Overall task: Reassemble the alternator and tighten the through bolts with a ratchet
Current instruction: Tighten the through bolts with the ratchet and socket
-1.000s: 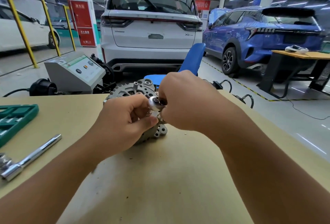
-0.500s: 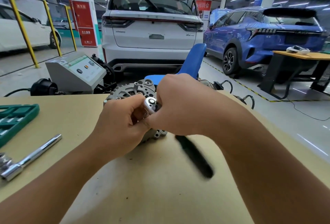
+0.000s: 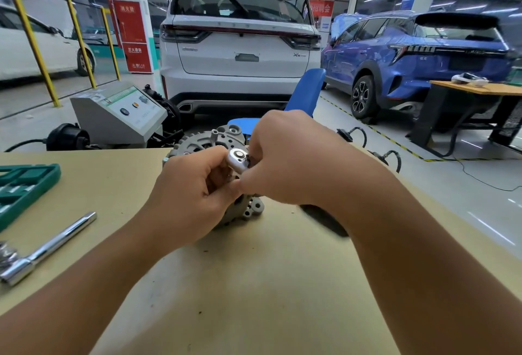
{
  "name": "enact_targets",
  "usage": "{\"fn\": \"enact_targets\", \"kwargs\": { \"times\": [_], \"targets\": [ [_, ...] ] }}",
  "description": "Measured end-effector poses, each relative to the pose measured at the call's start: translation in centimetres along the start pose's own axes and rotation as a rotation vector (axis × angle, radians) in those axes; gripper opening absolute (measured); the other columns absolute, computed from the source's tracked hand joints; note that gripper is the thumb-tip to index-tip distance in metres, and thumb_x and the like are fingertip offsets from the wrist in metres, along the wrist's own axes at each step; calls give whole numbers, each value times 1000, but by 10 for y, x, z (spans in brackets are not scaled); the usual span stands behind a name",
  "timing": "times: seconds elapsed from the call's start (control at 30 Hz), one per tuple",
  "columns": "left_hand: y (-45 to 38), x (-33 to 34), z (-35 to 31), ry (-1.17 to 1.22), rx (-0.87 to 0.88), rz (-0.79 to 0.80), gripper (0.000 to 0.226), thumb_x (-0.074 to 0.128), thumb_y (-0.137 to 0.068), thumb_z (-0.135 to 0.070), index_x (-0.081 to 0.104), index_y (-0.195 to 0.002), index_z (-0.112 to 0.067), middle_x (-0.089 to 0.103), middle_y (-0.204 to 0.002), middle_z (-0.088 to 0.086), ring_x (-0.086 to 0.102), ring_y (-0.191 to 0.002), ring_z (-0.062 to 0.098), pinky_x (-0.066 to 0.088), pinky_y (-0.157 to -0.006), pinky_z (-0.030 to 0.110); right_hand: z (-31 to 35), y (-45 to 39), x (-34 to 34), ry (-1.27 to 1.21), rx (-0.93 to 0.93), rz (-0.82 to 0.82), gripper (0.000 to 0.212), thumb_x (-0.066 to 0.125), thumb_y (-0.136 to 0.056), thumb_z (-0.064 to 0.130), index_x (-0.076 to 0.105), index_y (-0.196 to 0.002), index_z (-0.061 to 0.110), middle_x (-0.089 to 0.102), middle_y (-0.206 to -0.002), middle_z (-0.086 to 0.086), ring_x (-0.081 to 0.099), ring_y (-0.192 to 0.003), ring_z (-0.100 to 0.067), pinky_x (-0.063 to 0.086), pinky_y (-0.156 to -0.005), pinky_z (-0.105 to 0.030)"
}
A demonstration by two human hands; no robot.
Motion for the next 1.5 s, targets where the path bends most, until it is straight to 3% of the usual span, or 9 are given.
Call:
{"fn": "enact_targets", "kwargs": {
  "times": [0.23,0.4,0.53,0.67,0.77,1.0,1.17,1.27,1.5],
  "targets": [
    [0,1,2,-47,-66,-73,7,71,-82,-36,66,-81,-32,61,-65,-9,50,-57,11,48,-53,40,2,0,1,-37,-39,60,36,72,-79,32,46,-58,18,42,-51,6,40,-48,-17,31,-45,-21],
    [-2,-5,2,25,-18,24,16,71,-89,-40,72,-92,-25,62,-68,-8,52,-54,11,43,-51,24,-5,-2,-2,63,-37,46,3,68,-89,19,70,-91,19,57,-78,1,57,-65,-21,46,-56,-28],
    [-1,-7,3,-17,11,81,13,73,-83,-37,67,-78,-25,59,-66,-10,46,-53,8,33,-52,18,-4,-1,9,130,-66,181,25,68,-92,22,49,-75,22,50,-76,1,49,-60,-18,34,-51,-28],
    [-2,-14,6,98,6,93,11,76,-85,-36,77,-90,-27,71,-73,-2,62,-58,24,50,-53,37,-2,-1,4,18,-106,259,22,64,-98,39,56,-91,21,56,-86,0,56,-68,-16,43,-54,-31],
    [-4,-17,4,14,46,149,13,85,-84,-34,74,-86,-27,65,-69,-15,53,-52,13,41,-49,21,-10,-1,-4,-18,-86,258,15,62,-100,33,63,-104,19,60,-96,1,63,-77,-14,48,-58,-26],
    [-4,-13,-5,-247,87,105,57,93,-73,-20,45,-70,-50,56,-87,-12,56,-77,10,39,-64,25,-16,-4,-5,-63,-61,192,17,64,-98,36,65,-101,20,54,-93,8,52,-81,-9,36,-57,-24],
    [-5,-18,-1,-257,147,182,17,84,-84,-25,69,-84,-16,52,-84,-14,52,-72,8,36,-62,20,-13,-2,-7,-89,-95,205,17,66,-96,37,66,-95,21,56,-88,8,54,-78,-10,37,-55,-26],
    [-6,-22,-4,-225,181,176,17,72,-83,-27,56,-78,-22,47,-73,-13,47,-68,6,33,-60,15,-14,-2,-9,-141,-94,162,16,68,-95,39,65,-93,23,56,-85,9,53,-73,-9,35,-54,-26],
    [-7,-23,-6,-266,178,220,72,95,-67,-10,33,-62,-46,50,-75,-16,50,-62,9,33,-55,22,-11,-1,-4,-107,-109,200,12,68,-96,37,63,-96,26,57,-82,9,54,-75,-9,32,-53,-26]
  ]
}}
Point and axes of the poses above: each hand's wrist, its own y-axis away from the middle knuckle, its own x-axis out of the palm, z = x × y, the point moved 2 cm from there along -y, towards the middle knuckle
